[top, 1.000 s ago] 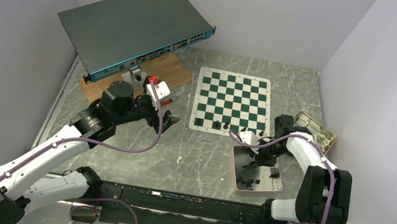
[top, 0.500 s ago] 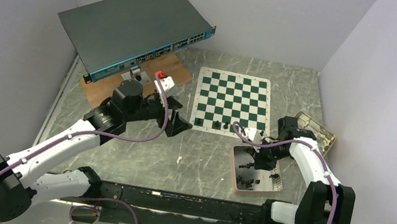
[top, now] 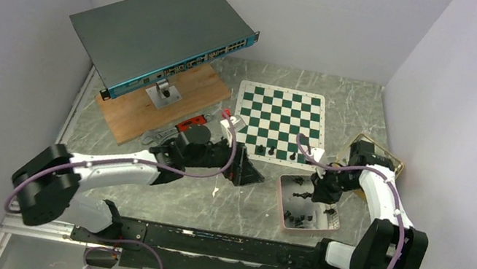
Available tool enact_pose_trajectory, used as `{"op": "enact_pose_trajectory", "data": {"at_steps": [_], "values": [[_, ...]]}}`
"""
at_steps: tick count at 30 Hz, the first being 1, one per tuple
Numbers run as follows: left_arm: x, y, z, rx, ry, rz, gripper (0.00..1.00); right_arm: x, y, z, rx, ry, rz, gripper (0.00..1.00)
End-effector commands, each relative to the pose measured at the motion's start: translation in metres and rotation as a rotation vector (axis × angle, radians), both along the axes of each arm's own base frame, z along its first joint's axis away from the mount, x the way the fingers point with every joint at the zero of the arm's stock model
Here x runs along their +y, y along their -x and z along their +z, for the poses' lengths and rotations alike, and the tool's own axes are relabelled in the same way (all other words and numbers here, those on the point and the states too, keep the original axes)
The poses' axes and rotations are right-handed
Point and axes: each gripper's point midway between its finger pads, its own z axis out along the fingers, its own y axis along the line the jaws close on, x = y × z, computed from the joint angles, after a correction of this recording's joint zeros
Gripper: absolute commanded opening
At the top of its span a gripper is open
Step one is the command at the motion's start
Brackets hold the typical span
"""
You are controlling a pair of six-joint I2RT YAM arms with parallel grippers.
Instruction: Set up the chess pieces on the board
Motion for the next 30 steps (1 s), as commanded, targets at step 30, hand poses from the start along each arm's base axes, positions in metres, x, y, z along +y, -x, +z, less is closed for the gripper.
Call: {"op": "enact_pose_trajectory", "data": {"at_steps": [30], "values": [[-0.124, -0.008, -0.04, 0.311, 0.045, 0.0, 0.72, 0.022, -0.008, 0.042, 0.015, -0.319, -0.017, 0.0]]}}
